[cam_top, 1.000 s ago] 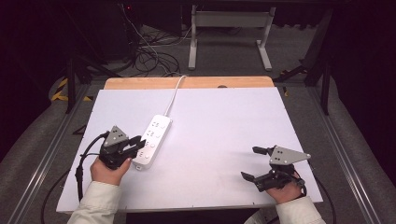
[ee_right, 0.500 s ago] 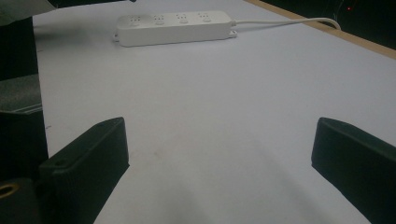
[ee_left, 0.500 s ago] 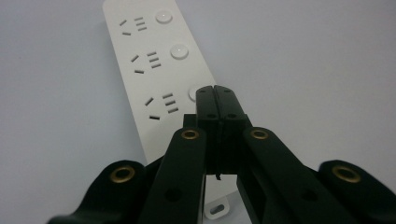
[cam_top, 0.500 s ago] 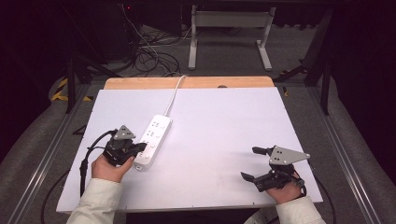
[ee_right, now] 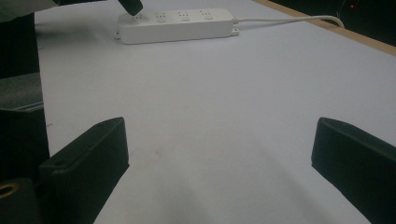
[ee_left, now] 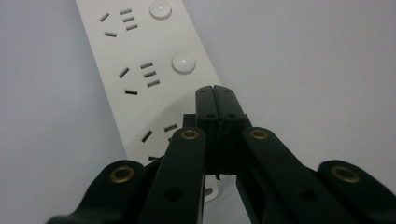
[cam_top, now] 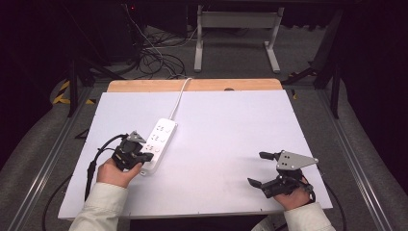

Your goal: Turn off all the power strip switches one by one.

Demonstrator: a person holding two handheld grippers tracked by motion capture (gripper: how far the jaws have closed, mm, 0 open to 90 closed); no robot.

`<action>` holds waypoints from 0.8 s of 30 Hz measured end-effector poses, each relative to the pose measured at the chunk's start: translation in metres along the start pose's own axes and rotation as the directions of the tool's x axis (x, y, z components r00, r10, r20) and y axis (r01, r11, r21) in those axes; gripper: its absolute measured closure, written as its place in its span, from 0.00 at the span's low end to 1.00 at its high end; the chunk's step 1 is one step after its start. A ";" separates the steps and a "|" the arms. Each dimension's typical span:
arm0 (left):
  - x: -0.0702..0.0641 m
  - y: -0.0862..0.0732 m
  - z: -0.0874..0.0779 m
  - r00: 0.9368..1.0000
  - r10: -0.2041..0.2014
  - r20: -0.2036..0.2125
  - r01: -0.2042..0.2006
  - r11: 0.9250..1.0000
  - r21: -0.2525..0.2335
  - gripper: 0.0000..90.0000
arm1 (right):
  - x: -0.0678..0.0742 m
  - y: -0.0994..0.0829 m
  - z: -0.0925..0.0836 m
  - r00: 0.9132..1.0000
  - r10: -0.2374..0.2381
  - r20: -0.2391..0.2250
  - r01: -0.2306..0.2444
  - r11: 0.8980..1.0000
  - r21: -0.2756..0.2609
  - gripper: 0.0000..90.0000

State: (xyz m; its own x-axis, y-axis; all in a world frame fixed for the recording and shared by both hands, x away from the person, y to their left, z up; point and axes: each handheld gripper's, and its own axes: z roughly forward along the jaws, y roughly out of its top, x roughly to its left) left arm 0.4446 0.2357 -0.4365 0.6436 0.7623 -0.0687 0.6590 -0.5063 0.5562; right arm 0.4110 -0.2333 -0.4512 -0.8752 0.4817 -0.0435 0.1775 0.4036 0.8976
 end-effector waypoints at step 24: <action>0.004 -0.004 0.009 1.000 -0.006 0.013 0.006 1.000 -0.020 1.00 | 0.001 0.000 0.000 1.000 -0.001 -0.009 0.001 1.000 0.003 0.05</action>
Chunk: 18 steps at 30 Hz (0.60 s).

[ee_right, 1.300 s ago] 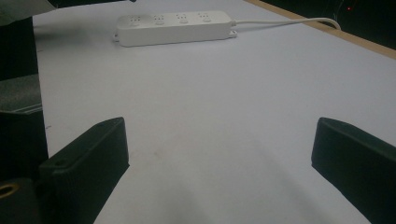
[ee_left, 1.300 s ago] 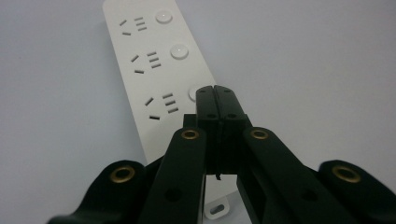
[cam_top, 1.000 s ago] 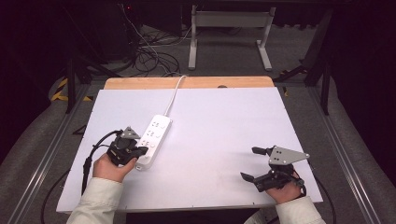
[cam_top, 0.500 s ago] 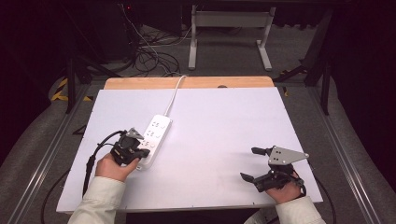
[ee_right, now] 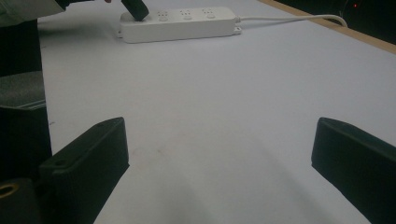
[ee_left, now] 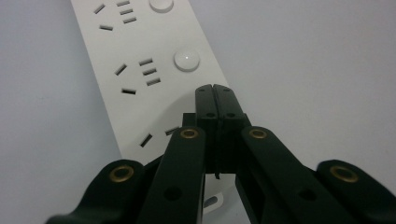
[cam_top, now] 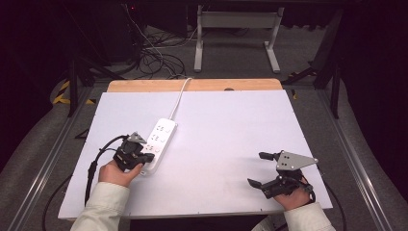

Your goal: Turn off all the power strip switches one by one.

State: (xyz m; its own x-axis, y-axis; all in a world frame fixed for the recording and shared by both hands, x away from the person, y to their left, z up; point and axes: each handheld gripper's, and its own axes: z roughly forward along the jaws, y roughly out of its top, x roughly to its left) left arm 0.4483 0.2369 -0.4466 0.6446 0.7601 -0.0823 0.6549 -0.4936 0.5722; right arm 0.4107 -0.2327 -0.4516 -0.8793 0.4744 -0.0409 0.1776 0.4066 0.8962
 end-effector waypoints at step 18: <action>-0.004 -0.003 0.000 0.999 0.035 -0.032 -0.035 0.999 -0.016 1.00 | 0.001 0.000 0.000 1.000 -0.007 -0.002 0.007 1.000 0.001 0.05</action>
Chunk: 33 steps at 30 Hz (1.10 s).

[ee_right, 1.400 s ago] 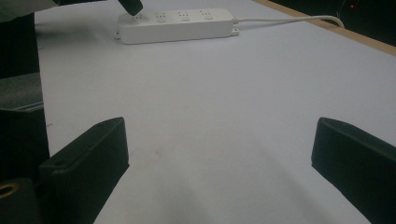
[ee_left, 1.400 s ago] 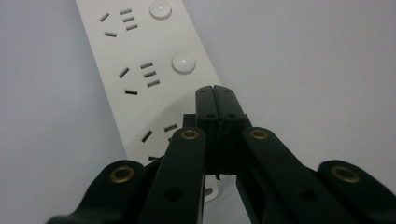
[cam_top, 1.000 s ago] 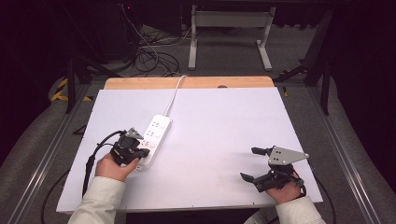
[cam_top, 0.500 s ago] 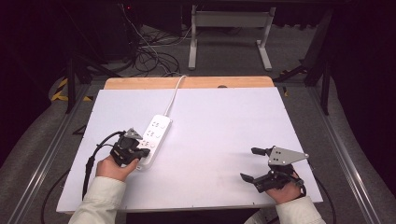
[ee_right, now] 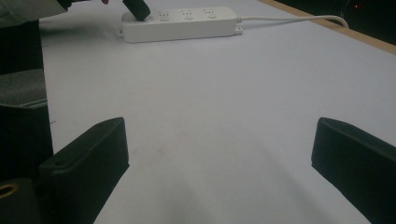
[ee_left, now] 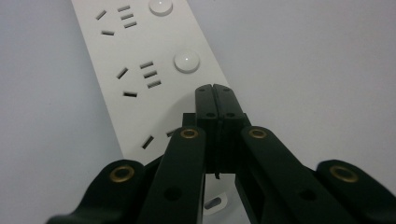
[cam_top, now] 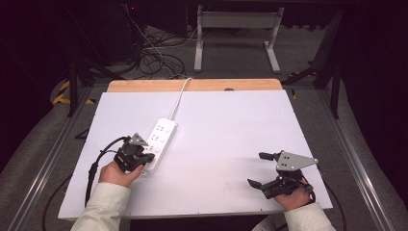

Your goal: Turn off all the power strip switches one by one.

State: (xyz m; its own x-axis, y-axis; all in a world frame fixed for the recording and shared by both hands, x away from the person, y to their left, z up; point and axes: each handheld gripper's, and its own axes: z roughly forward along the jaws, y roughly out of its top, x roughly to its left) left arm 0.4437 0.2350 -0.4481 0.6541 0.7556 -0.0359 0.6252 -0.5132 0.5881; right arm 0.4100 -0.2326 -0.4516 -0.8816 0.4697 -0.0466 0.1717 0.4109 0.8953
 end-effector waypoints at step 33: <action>-0.005 -0.009 -0.002 1.000 0.005 -0.026 -0.005 0.999 -0.032 1.00 | 0.001 0.000 0.001 1.000 -0.003 -0.005 0.003 1.000 0.006 0.05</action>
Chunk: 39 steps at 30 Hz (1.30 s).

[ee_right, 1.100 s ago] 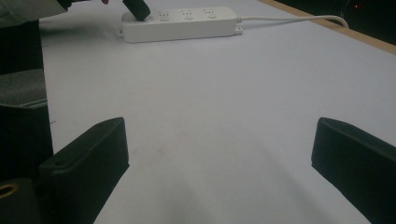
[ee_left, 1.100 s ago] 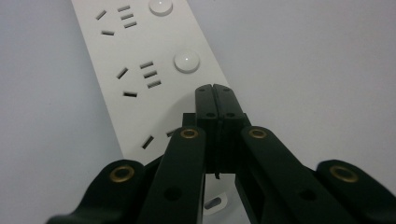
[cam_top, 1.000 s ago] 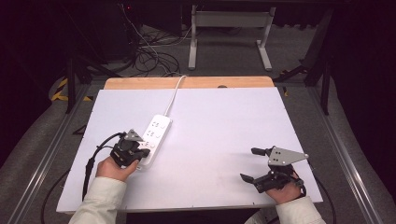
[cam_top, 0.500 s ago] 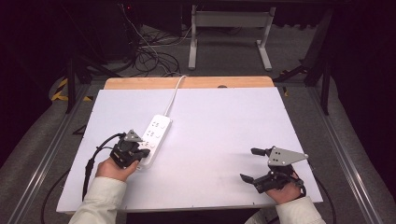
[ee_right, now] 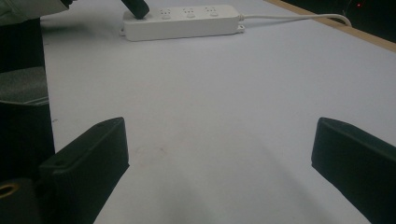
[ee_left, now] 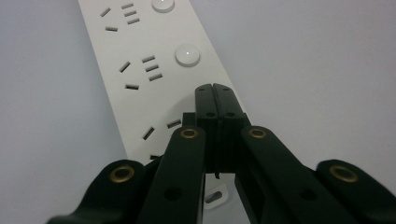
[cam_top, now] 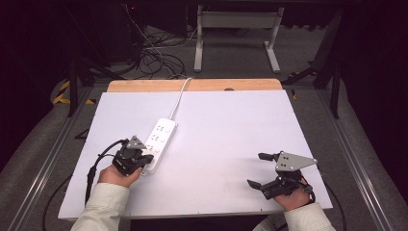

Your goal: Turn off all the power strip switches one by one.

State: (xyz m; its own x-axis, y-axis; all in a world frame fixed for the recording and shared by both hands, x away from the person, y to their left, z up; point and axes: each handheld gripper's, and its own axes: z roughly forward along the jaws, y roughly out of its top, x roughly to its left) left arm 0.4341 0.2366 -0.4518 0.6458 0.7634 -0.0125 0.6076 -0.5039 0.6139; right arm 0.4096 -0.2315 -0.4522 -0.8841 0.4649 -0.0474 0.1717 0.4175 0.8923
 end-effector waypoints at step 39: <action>0.000 0.022 -0.005 1.000 0.003 -0.031 -0.007 0.993 -0.120 1.00 | -0.002 -0.001 0.002 1.000 0.005 0.000 -0.005 1.000 0.012 0.05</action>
State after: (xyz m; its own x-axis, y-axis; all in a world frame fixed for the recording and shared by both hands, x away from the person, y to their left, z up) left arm 0.4448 0.2275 -0.4341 0.6331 0.7740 0.0144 0.5431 -0.4573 0.7043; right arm 0.4116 -0.2311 -0.4537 -0.8831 0.4673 -0.0427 0.1815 0.4240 0.8873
